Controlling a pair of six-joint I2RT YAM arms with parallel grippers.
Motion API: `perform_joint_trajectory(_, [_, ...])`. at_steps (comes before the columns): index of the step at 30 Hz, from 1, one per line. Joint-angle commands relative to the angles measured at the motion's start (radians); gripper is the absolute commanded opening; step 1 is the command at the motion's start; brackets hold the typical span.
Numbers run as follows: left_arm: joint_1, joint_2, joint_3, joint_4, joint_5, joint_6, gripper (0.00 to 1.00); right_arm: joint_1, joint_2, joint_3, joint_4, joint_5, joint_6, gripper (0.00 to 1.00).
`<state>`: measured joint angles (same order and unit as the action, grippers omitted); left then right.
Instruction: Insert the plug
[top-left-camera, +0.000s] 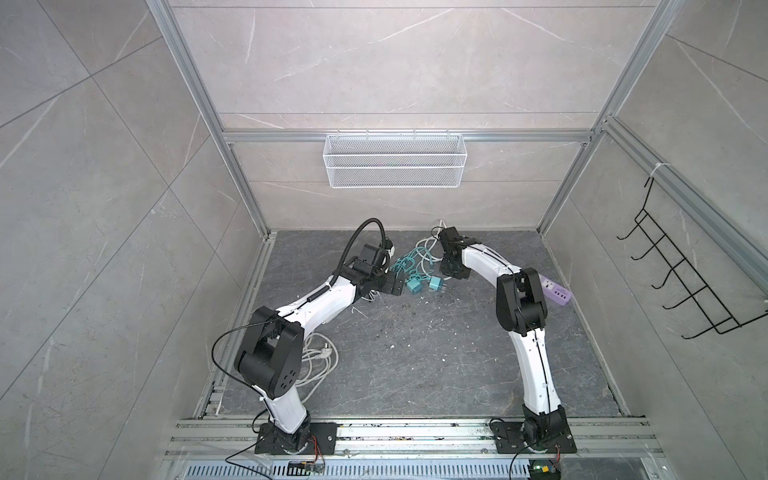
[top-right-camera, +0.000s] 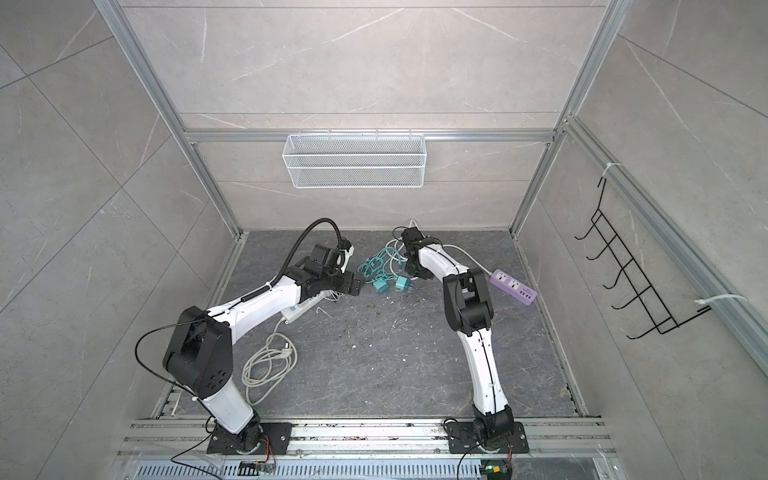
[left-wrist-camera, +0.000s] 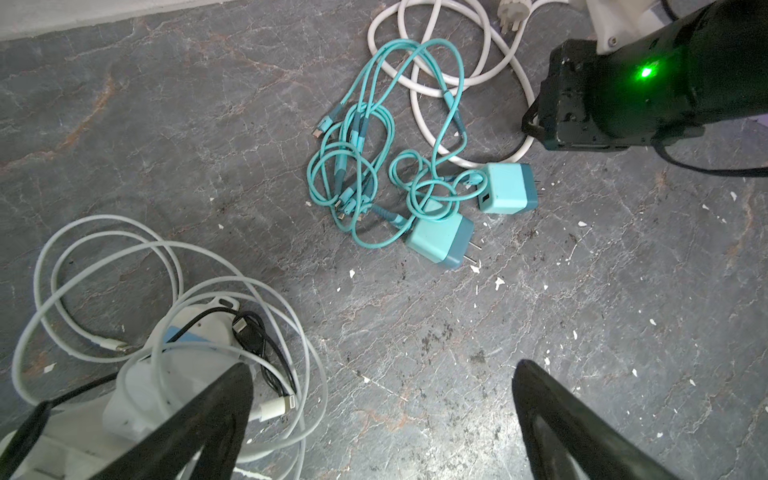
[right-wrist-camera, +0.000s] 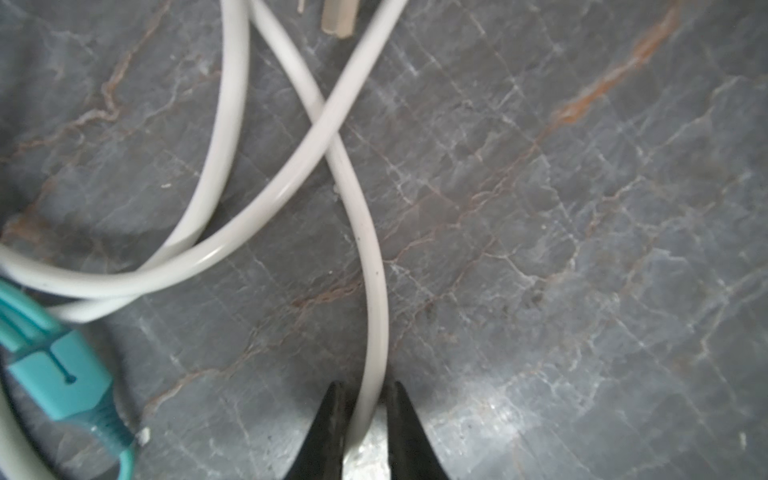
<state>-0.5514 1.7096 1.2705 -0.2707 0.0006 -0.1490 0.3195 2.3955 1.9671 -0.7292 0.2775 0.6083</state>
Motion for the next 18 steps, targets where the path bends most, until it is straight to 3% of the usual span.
perform_joint_trajectory(1, [0.016,-0.066,-0.021,0.007,-0.015,0.013,1.0,0.0,-0.028,-0.088,-0.036,-0.027,0.01,0.11])
perform_joint_trajectory(6, [0.028,-0.11,-0.07,0.007,-0.034,0.006,1.0,0.003,-0.153,-0.296,0.065,-0.064,0.026,0.01])
perform_joint_trajectory(13, [0.032,-0.186,-0.129,0.024,-0.047,-0.005,1.0,0.04,-0.334,-0.604,0.2,-0.122,0.059,0.0])
perform_joint_trajectory(18, [0.032,-0.251,-0.185,0.033,-0.073,-0.036,1.0,0.137,-0.44,-0.728,0.217,-0.136,0.101,0.0])
